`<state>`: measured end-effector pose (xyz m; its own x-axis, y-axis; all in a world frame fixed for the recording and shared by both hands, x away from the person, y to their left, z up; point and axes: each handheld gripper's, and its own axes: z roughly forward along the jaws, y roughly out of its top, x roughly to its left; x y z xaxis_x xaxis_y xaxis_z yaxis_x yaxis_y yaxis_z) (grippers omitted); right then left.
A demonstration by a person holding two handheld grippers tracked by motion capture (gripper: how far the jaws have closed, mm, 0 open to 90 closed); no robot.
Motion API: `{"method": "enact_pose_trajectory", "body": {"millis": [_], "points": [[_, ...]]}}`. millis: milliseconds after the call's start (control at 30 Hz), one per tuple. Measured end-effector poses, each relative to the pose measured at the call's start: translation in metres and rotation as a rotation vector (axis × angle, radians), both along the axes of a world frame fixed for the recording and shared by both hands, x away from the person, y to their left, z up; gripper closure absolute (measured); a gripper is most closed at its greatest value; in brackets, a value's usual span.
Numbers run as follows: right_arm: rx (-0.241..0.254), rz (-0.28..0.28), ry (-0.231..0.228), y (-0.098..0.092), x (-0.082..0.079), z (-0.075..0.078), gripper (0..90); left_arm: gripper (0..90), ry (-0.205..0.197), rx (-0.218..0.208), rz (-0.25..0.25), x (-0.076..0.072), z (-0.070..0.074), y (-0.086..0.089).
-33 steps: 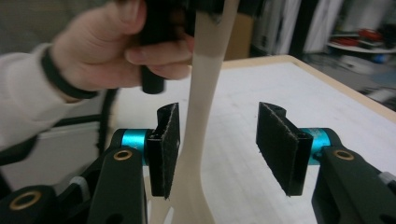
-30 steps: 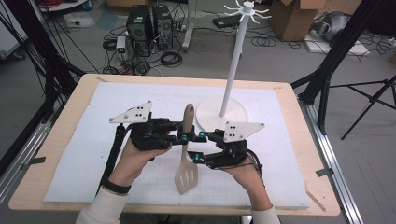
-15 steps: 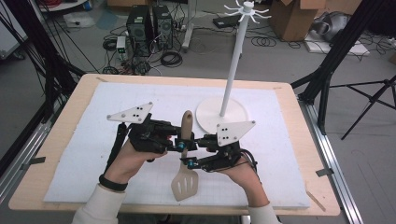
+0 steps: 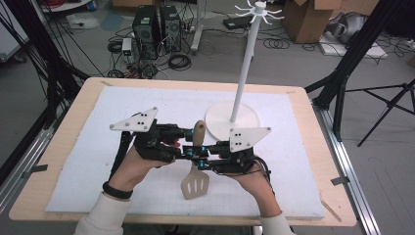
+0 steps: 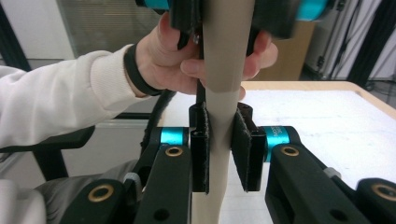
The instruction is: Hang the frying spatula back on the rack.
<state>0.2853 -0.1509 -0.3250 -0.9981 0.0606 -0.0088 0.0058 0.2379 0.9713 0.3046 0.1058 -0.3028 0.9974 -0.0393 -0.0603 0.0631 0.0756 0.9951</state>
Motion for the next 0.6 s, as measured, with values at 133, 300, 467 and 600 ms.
{"method": "enact_pose_trajectory", "body": {"millis": [133, 300, 467, 600], "points": [[0.003, -0.06, 0.0, -0.006, 0.001, 0.002, 77.9, 49.6, -0.006, -0.001, 0.083, -0.001, 0.002, 0.012], [0.017, -0.144, -0.005, -0.017, 0.005, 0.005, 78.0, 42.1, -0.064, 0.034, 0.226, -0.011, 0.002, 0.032], [0.01, -0.239, -0.008, -0.029, 0.012, 0.011, 78.0, 30.1, -0.125, 0.123, 0.383, -0.027, 0.0, 0.053], [0.01, -0.292, 0.001, -0.039, 0.02, 0.016, 78.0, 26.6, -0.129, 0.149, 0.457, -0.04, -0.006, 0.071]]}}
